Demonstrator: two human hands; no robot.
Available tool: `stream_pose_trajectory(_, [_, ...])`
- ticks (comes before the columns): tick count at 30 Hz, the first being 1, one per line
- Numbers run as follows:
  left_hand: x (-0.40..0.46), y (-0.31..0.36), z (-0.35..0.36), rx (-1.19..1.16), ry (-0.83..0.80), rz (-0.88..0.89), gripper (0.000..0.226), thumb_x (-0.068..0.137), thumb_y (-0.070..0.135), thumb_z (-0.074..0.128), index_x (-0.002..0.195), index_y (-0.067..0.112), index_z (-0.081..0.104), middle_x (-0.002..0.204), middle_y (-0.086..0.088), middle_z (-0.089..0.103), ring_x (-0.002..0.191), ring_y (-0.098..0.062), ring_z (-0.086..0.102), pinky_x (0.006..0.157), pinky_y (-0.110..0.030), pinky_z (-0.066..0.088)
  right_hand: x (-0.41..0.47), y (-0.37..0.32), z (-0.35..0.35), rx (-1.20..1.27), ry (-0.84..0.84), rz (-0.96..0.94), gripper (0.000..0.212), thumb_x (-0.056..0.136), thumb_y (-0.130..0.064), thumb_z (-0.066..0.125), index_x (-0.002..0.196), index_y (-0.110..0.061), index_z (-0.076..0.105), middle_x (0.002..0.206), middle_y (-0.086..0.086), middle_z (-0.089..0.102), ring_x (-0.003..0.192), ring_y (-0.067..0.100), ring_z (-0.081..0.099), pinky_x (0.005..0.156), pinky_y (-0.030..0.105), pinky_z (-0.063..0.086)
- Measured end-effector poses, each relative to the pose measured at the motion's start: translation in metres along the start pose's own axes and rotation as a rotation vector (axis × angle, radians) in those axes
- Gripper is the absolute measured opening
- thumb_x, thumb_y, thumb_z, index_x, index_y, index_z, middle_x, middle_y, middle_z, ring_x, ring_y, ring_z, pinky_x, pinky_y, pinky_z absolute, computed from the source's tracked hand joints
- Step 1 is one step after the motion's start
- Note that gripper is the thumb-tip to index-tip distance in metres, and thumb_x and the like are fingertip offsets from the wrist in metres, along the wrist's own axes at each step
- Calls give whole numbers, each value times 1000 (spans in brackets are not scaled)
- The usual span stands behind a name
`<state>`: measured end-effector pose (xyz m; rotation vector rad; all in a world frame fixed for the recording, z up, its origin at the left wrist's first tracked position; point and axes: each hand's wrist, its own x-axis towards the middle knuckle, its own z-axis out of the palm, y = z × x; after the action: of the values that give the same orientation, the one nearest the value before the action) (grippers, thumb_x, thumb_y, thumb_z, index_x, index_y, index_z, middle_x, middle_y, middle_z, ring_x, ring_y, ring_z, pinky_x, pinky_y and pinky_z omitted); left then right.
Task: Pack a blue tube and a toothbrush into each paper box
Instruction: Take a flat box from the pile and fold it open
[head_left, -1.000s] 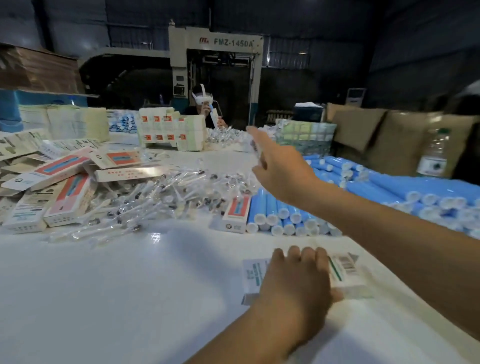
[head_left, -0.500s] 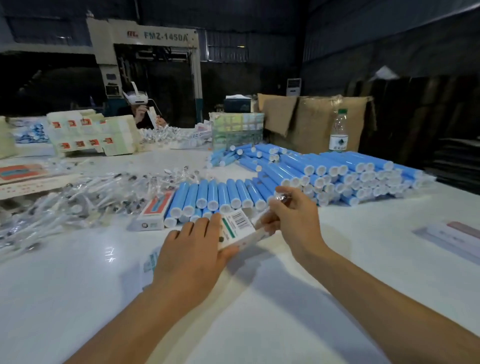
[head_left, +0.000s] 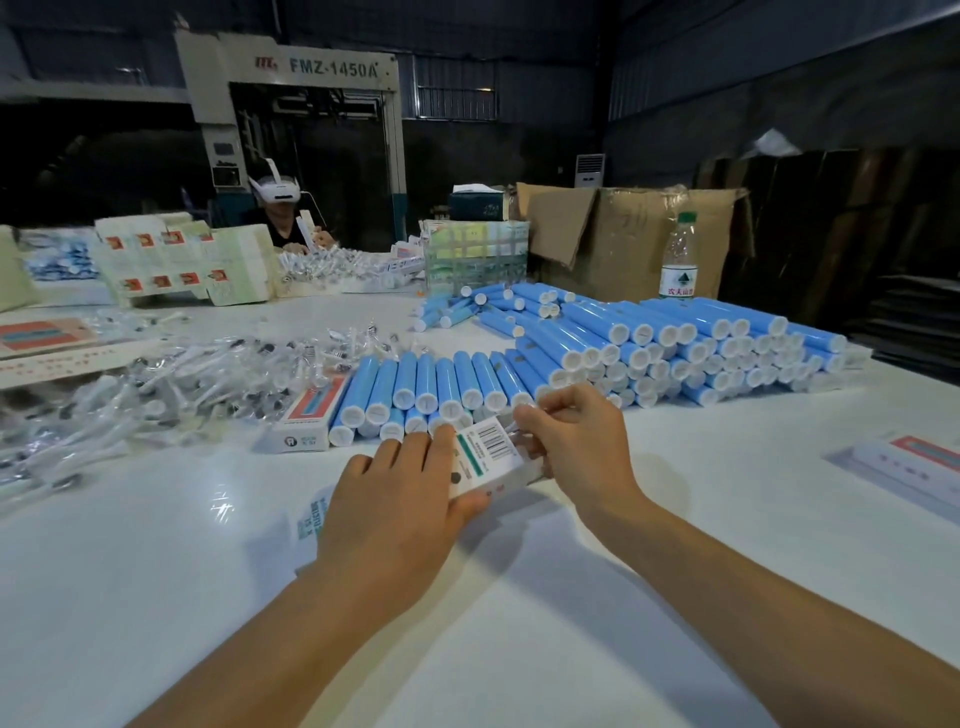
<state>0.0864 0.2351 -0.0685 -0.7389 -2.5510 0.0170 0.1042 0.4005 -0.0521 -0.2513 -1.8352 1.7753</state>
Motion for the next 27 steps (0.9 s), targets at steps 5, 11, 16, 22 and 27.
stream_pose_trajectory(5, [0,-1,0,0,29,-22,72,89,65,13,146,22,9,142,6,34,125,-15,35,95,-29,31,-8,2,9,-325,-53,-110,38,91,-28,62,59,-8,63,72,5,62,73,20,61,65,39,48])
stream_pose_trajectory(11, [0,-4,1,-22,43,-47,74,87,66,11,147,23,9,143,7,34,127,-15,35,97,-29,31,-8,0,6,-284,-95,-120,25,94,-28,53,88,-20,75,102,-3,54,108,16,49,93,37,46])
stream_pose_trajectory(16, [0,-9,0,-24,49,-91,74,87,65,10,148,23,10,141,7,36,125,-15,37,95,-29,32,-13,-3,-3,-448,4,-332,14,78,-16,53,82,-26,63,91,-15,49,98,8,41,85,15,31])
stream_pose_trajectory(22, [0,-7,1,18,42,-122,73,88,64,11,148,22,11,139,5,38,123,-16,39,94,-30,33,-23,3,7,-595,-102,-477,22,89,-6,55,98,-6,74,85,3,64,84,14,44,77,27,36])
stream_pose_trajectory(27, [0,-8,5,64,22,-107,71,91,64,16,146,20,9,140,4,37,124,-17,39,95,-31,33,-27,4,9,-525,-176,-352,24,90,-10,53,104,-4,72,78,5,62,82,16,49,73,30,42])
